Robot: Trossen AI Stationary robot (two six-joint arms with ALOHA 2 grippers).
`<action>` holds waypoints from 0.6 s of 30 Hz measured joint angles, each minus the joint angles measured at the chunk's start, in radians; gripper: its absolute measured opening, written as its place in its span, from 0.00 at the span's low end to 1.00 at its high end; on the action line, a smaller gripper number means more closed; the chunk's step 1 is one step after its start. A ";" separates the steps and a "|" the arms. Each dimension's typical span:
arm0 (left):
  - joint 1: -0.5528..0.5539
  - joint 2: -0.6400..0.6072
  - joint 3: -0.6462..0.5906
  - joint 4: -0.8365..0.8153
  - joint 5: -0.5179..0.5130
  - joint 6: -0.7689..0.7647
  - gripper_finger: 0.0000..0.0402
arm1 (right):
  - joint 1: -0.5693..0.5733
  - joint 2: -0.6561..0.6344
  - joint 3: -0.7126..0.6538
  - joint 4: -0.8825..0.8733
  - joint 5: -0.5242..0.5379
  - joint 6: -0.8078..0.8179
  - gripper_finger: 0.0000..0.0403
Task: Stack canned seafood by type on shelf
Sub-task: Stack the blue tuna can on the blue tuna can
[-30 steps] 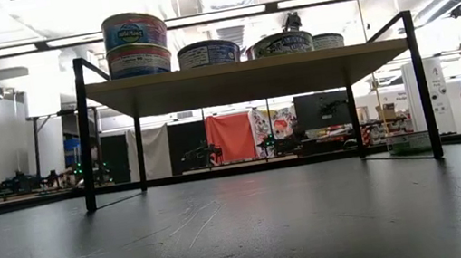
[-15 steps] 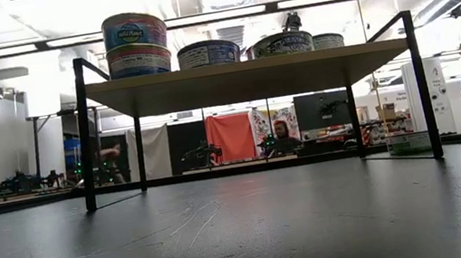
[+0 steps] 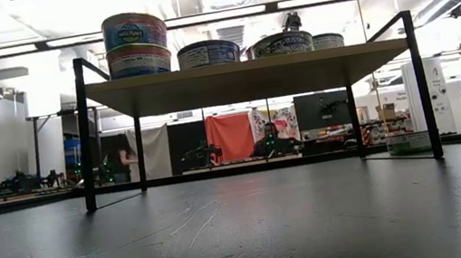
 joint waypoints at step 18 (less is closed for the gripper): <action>-0.002 -0.076 -0.027 0.022 -0.114 -0.101 0.55 | 0.024 -0.057 0.001 -0.067 0.206 -0.047 0.45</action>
